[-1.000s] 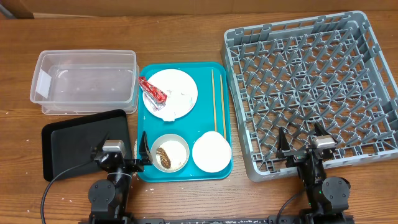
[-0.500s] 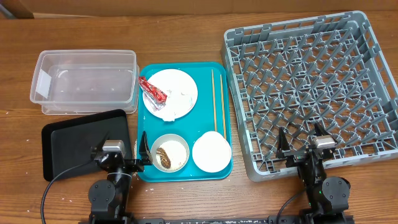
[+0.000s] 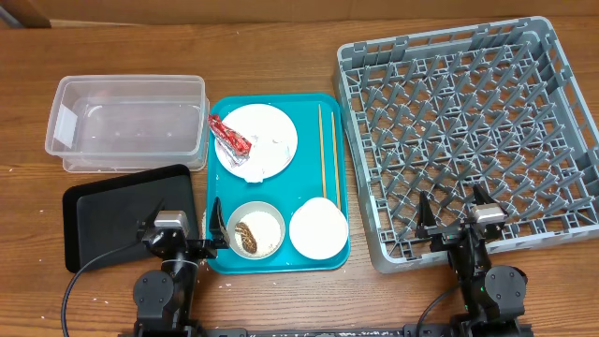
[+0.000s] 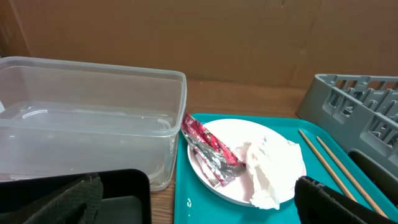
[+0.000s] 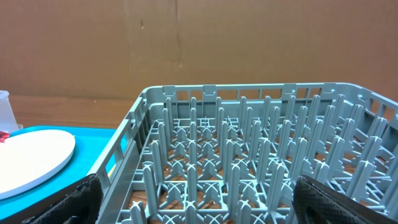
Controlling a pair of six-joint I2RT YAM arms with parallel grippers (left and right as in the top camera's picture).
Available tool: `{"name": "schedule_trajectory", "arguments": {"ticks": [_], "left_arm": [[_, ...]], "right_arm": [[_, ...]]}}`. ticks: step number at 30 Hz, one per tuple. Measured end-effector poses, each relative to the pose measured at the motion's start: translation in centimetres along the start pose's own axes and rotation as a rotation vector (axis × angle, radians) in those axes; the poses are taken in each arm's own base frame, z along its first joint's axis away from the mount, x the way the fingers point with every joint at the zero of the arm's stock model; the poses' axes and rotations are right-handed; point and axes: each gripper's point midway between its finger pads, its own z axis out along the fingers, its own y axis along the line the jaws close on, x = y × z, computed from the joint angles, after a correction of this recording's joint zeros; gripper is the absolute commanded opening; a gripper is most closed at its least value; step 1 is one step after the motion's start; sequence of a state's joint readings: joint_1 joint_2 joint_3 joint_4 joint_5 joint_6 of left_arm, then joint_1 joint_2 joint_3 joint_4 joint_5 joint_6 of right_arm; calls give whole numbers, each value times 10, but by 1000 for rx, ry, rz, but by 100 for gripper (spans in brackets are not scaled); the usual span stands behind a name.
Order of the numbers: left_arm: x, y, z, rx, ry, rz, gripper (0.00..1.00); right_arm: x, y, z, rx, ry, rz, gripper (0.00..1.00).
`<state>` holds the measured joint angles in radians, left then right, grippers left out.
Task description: Sort waste into correct bins and load items into the dishwasher
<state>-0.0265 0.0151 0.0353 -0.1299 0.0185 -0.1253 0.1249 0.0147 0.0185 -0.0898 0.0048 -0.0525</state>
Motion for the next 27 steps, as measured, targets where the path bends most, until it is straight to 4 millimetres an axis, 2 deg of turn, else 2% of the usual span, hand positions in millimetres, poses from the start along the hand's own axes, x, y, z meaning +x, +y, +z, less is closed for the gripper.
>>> {"name": "schedule_trajectory", "arguments": {"ticks": [27], "left_arm": [[0, -3, 0, 16, -1, -17, 100]], "right_arm": [[-2, 3, 0, -19, -7, 9, 100]]}}
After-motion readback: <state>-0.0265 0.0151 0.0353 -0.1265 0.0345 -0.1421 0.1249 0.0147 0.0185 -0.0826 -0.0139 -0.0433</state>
